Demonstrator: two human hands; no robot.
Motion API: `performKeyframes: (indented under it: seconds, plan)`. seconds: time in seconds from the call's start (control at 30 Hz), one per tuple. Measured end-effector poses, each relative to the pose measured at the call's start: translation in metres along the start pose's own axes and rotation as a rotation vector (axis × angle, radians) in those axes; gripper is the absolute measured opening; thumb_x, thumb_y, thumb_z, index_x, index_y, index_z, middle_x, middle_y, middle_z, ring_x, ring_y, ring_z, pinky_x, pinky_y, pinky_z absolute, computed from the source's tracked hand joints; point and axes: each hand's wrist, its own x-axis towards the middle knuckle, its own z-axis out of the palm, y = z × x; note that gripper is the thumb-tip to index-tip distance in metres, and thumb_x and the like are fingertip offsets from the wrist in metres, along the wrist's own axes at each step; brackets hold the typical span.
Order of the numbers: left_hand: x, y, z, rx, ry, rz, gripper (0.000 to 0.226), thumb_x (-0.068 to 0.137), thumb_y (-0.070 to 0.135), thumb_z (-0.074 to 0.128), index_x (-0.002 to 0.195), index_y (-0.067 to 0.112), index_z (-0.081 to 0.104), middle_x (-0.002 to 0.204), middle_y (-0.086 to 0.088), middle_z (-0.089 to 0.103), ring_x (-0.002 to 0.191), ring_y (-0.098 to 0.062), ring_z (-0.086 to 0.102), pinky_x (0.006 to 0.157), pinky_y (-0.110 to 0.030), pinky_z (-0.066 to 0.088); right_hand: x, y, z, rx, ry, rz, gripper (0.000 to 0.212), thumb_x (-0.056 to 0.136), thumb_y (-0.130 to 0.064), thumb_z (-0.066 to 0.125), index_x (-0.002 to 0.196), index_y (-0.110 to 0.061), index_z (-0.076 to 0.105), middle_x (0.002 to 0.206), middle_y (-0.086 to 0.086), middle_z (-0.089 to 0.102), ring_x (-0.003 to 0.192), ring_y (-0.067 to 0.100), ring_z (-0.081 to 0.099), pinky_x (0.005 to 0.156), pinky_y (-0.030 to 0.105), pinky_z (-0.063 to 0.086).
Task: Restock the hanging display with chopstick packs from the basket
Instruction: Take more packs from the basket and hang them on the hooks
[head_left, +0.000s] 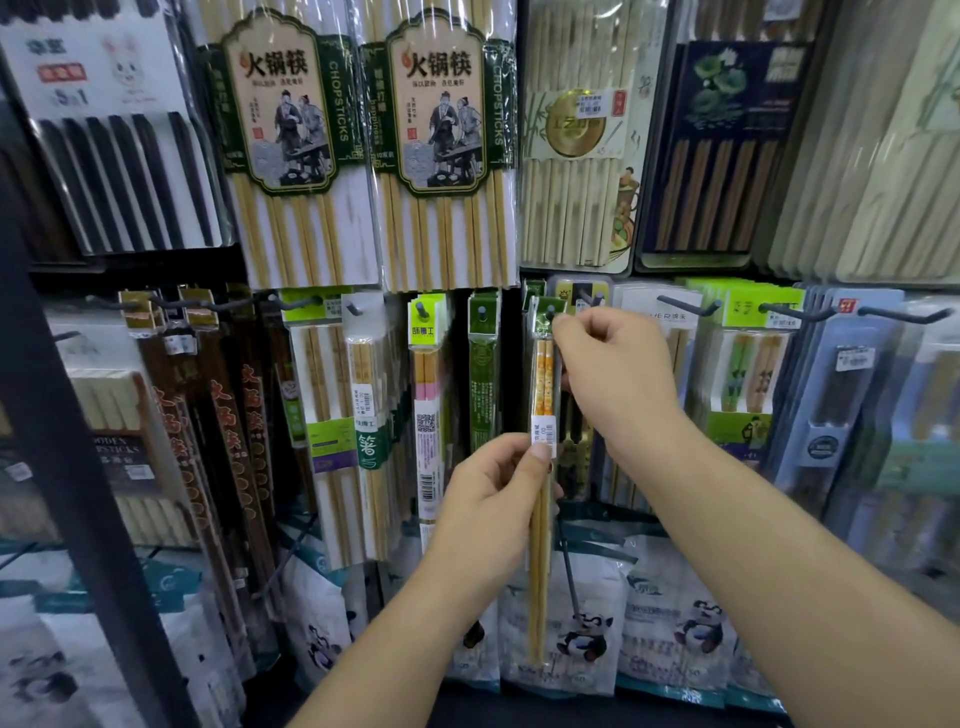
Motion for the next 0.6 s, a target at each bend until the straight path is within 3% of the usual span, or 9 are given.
performKeyframes:
  seconds: [0.1, 0.17, 0.23, 0.33, 0.43, 0.53, 0.6]
  plan:
    - [0.000, -0.003, 0.002, 0.105, -0.004, -0.007, 0.024, 0.106, 0.032, 0.054, 0.090, 0.017, 0.066, 0.069, 0.005, 0.058, 0.065, -0.010, 0.055, 0.067, -0.033, 0.049, 0.000, 0.008, 0.001, -0.033, 0.009, -0.011, 0.047, 0.098, -0.029, 0.059, 0.053, -0.021, 0.049, 0.046, -0.008, 0.042, 0.048, 0.004, 0.039, 0.066, 0.029, 0.048]
    - [0.000, -0.002, 0.000, 0.340, -0.018, 0.022, 0.021, 0.106, 0.037, 0.051, 0.094, 0.023, 0.062, 0.071, 0.004, 0.058, 0.062, -0.007, 0.053, 0.062, -0.027, 0.047, -0.002, 0.015, -0.001, -0.039, 0.018, -0.023, 0.040, 0.098, -0.035, 0.061, 0.062, -0.019, 0.057, 0.054, -0.002, 0.055, 0.053, 0.006, 0.049, 0.064, 0.028, 0.045]
    - [-0.002, 0.003, -0.002, 0.615, -0.044, 0.090, 0.017, 0.106, 0.044, 0.045, 0.104, 0.031, 0.055, 0.081, 0.007, 0.064, 0.070, -0.007, 0.059, 0.060, -0.023, 0.046, -0.006, 0.022, -0.004, -0.035, 0.013, -0.043, 0.030, 0.097, -0.037, 0.063, 0.071, -0.023, 0.064, 0.062, -0.009, 0.064, 0.058, 0.002, 0.056, 0.062, 0.024, 0.045]
    - [-0.002, 0.017, -0.003, 0.857, 0.036, 0.212, 0.027, 0.107, 0.048, 0.037, 0.122, 0.029, 0.049, 0.098, 0.011, 0.060, 0.086, -0.008, 0.060, 0.073, -0.033, 0.052, -0.015, 0.036, -0.011, -0.056, 0.000, -0.109, 0.012, 0.096, -0.031, 0.067, 0.084, -0.032, 0.065, 0.082, -0.019, 0.068, 0.074, 0.002, 0.064, 0.064, 0.017, 0.049]
    - [0.006, 0.027, 0.000, 0.867, 0.135, 0.278, 0.033, 0.108, 0.047, 0.033, 0.129, 0.026, 0.047, 0.108, 0.008, 0.061, 0.094, -0.015, 0.061, 0.080, -0.040, 0.053, -0.028, 0.055, -0.017, -0.088, -0.057, -0.089, 0.008, 0.096, -0.031, 0.067, 0.103, -0.034, 0.063, 0.094, -0.028, 0.065, 0.087, -0.004, 0.063, 0.067, 0.007, 0.048]
    - [0.017, 0.024, 0.008, 0.759, 0.081, 0.202, 0.047, 0.108, 0.048, 0.031, 0.149, 0.025, 0.033, 0.128, 0.002, 0.062, 0.104, -0.017, 0.063, 0.081, -0.036, 0.051, -0.041, 0.072, -0.020, -0.072, -0.177, -0.038, 0.031, 0.099, -0.036, 0.063, 0.128, -0.043, 0.054, 0.105, -0.035, 0.064, 0.100, -0.013, 0.060, 0.074, 0.005, 0.048]
    - [0.025, 0.017, 0.015, 0.575, 0.059, 0.092, 0.052, 0.108, 0.050, 0.032, 0.154, 0.026, 0.025, 0.131, 0.003, 0.061, 0.103, -0.010, 0.063, 0.082, -0.030, 0.049, -0.048, 0.079, -0.019, -0.027, -0.286, -0.016, 0.044, 0.102, -0.039, 0.058, 0.140, -0.055, 0.043, 0.126, -0.039, 0.058, 0.116, -0.015, 0.055, 0.089, 0.008, 0.048]
